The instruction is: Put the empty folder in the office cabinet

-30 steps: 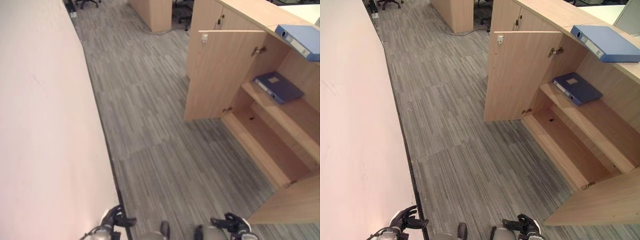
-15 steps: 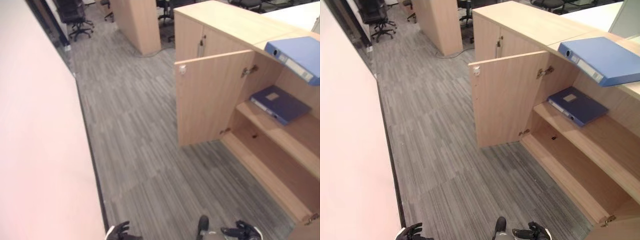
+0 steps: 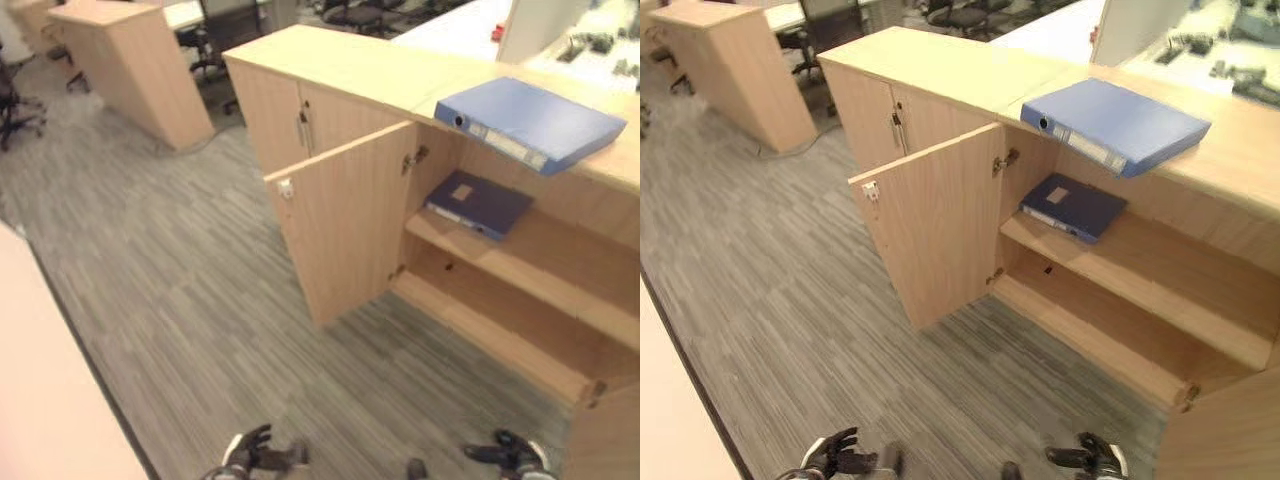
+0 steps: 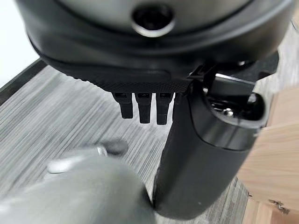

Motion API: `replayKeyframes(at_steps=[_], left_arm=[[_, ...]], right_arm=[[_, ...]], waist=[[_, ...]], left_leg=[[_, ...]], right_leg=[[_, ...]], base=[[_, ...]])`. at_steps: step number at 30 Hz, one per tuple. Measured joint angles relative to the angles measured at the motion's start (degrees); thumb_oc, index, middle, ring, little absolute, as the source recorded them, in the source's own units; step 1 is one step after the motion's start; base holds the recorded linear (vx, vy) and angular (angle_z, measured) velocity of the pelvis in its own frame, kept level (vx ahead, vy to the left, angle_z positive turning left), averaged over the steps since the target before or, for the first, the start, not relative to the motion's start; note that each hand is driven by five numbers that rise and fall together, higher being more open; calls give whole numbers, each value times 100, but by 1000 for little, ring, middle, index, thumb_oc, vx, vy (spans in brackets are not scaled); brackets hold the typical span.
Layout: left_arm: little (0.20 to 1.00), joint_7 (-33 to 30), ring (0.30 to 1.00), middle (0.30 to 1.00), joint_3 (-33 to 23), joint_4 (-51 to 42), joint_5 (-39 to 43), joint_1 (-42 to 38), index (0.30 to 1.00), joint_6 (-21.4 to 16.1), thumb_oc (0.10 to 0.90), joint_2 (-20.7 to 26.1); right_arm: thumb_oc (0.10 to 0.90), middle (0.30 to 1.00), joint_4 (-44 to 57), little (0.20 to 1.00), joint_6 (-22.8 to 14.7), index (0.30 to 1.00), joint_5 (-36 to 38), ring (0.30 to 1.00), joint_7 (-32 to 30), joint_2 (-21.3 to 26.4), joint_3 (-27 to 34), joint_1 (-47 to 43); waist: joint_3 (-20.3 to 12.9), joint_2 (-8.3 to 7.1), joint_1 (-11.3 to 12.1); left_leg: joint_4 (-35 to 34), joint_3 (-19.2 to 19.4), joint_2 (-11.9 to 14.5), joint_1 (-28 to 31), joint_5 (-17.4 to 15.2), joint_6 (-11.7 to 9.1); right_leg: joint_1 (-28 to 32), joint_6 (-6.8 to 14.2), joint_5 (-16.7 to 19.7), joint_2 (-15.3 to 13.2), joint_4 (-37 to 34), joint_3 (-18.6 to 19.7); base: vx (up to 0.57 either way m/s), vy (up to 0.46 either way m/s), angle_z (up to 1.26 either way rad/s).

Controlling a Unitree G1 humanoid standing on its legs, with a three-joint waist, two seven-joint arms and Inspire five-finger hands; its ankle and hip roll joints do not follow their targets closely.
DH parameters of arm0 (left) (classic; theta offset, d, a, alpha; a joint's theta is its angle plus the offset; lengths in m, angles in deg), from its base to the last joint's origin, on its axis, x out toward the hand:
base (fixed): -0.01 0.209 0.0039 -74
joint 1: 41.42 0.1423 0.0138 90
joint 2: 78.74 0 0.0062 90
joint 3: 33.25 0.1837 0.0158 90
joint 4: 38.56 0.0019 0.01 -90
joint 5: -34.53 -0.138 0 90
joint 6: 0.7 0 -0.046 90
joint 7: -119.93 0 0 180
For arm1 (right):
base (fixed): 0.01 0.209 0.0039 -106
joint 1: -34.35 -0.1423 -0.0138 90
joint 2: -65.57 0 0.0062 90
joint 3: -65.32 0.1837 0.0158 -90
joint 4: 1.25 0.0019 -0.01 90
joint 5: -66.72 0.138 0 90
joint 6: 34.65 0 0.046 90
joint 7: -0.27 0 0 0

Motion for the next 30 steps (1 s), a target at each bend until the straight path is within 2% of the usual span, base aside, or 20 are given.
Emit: replayKeyframes(at_steps=[1, 2, 4, 5, 6, 7, 9, 10, 12, 14, 15, 16, 18, 20, 22, 24, 25, 26, 29, 30], left_arm=[[900, -1, 900, 900, 4, -3, 0, 32, 900, -31, 800, 141], [900, -32, 900, 900, 7, 93, -1, 11, 900, -27, 800, 169], [900, -80, 900, 900, 2, 109, -1, -39, 900, -65, 800, 288], [900, -88, 900, 900, 2, 116, -1, -75, 900, -62, 800, 323], [900, -72, 900, 900, 13, 119, -4, -26, 900, -60, 800, 285], [900, -63, 900, 900, 7, 105, -6, 87, 900, -63, 800, 184], [900, -57, 900, 900, -2, 264, -12, 20, 900, -19, 800, 177], [900, -57, 900, 900, 3, 311, -21, -29, 900, -6, 800, 179], [900, -68, 900, 900, 2, 290, -24, 4, 900, -25, 800, 228], [900, -62, 900, 900, 34, 276, -28, -77, 900, -43, 800, 442], [900, -74, 900, 900, 57, 274, -28, -68, 900, -52, 800, 502], [900, -70, 900, 900, 69, 283, -30, -130, 900, -49, 800, 534], [900, -65, 900, 900, 184, 295, -49, -223, 900, -35, 800, 534], [900, -54, 900, 900, 202, 227, -84, -293, 900, -60, 800, 528], [900, -57, 900, 900, 190, 245, -77, -423, 900, -49, 800, 538], [900, -59, 900, 900, 176, 239, -58, -389, 900, -51, 800, 556], [900, -54, 900, 900, 178, 241, -56, -345, 900, -50, 800, 570], [900, -72, 900, 900, 87, 219, -39, -263, 900, -57, 800, 541], [900, -66, 900, 900, -45, 225, -15, -90, 900, -68, 800, 601], [900, -76, 900, 900, -90, 347, -12, 32, 900, -37, 800, 614]], right_arm=[[800, 900, 1, 900, 19, 900, -2, 900, 7, -154, -5, 92], [800, 900, -6, 900, 27, 900, -2, 900, -3, -233, -2, 149], [800, 900, -33, 900, 52, 900, -4, 900, 19, -417, -19, 120], [800, 900, -32, 900, 52, 900, -5, 900, 46, -466, -18, -24], [800, 900, -58, 900, 35, 900, -11, 900, 53, -451, 6, -184], [800, 900, -29, 900, 26, 900, -13, 900, 76, -343, 9, -255], [800, 900, -35, 900, -22, 900, -119, 900, 98, -416, 4, -438], [800, 900, -15, 900, -45, 900, -226, 900, 114, -439, -2, -493], [800, 900, -114, 900, -34, 900, -228, 900, 118, -517, -115, -495], [800, 900, -203, 900, 8, 900, -229, 900, 158, -720, -228, -483], [800, 900, -225, 900, 35, 900, -230, 900, 157, -799, -241, -426], [800, 900, -225, 900, 51, 900, -230, 900, 162, -848, -251, -346], [800, 900, -226, 900, 66, 900, -230, 900, 160, -858, -266, -327], [800, 900, -223, 900, 72, 900, -230, 900, 161, -847, -291, -362], [800, 900, -202, 900, 69, 900, -228, 900, 155, -844, -302, -499], [800, 900, -133, 900, 6, 900, -227, 900, 153, -849, -276, -614], [800, 900, -114, 900, 0, 900, -227, 900, 150, -846, -270, -653], [800, 900, -134, 900, 3, 900, -226, 900, 148, -822, -226, -630], [800, 900, -124, 900, 8, 900, -230, 900, 157, -813, -226, -424], [800, 900, -118, 900, -6, 900, -229, 900, 149, -787, -217, -464]], waist=[[32, -146, -4], [87, -188, -70], [262, -384, 83], [351, -484, 187], [322, -402, 233], [264, -184, 243], [335, -250, 238], [322, -344, 147], [190, -410, 222], [110, -639, 304], [61, -719, 335], [-23, -817, 311], [-67, -855, 282], [-92, -873, 287], [-101, -776, 270], [-83, -695, 331], [-96, -669, 296], [-117, -631, 309], [-244, -603, 326], [-223, -535, 267]], left_leg=[[-49, -31, -186, 137, 166, 196], [44, -54, -321, 177, 112, 266], [1184, -246, -686, -175, -196, 461], [1894, -436, -862, -548, -263, 467], [1683, -1062, -1106, -732, -617, 544], [1067, -1210, -920, -672, -444, 574], [1090, -967, -1059, -579, -427, 644], [1183, -806, -1170, -563, -501, 735], [1080, -467, -1002, -567, -524, 798], [1005, -261, -911, -457, -457, 854], [946, -185, -898, -396, -451, 846], [959, -154, -865, -365, -499, 831], [1011, -113, -823, -344, -553, 841], [1021, -4, -722, -326, -567, 778], [1143, 216, -461, -345, -710, 753], [1130, 304, -285, -274, -760, 836], [1113, 414, -221, -232, -727, 853], [905, 730, -170, -50, -626, 832], [744, 882, -89, 33, -670, 728], [715, 882, -35, -17, -664, 732]], right_leg=[[87, -31, -34, 85, -48, -8], [222, -171, -17, -15, -139, 128], [211, -313, -44, -226, -196, 821], [226, -309, 13, -350, -214, 943], [35, -146, 115, -406, -156, 1193], [-104, -63, 142, -214, -166, 1237], [-132, -42, 117, -386, -239, 1535], [-157, -144, 53, -496, -309, 1646], [-388, -273, -198, -454, 0, 1720], [-665, -149, -309, -268, 629, 1622], [-663, 95, -238, -293, 600, 1678], [-593, 158, -180, -282, 471, 1684], [-601, 208, -72, -191, 490, 1714], [-643, 153, 59, -95, 447, 1611], [-1143, -4, 376, 240, 1110, 734], [-1429, -26, 728, 268, 1403, -253], [-1438, -21, 762, 218, 1329, -407], [-1394, -221, 198, -76, 1517, -1070], [-1380, -64, -216, -478, 1664, -1151], [-1377, 38, -211, -628, 1226, -1082]], base=[[213, 96, -40], [207, 105, -32], [190, 135, -61], [152, 162, -114], [128, 189, -123], [144, 223, -149], [169, 207, -93], [191, 160, -48], [207, 185, -79], [101, 117, -60], [149, 209, -40], [107, 150, -35], [80, 137, -31], [50, 131, -47], [60, 144, -80], [89, 55, -101], [91, -26, -97], [65, -91, -59], [169, -205, -59], [133, -116, -60]])
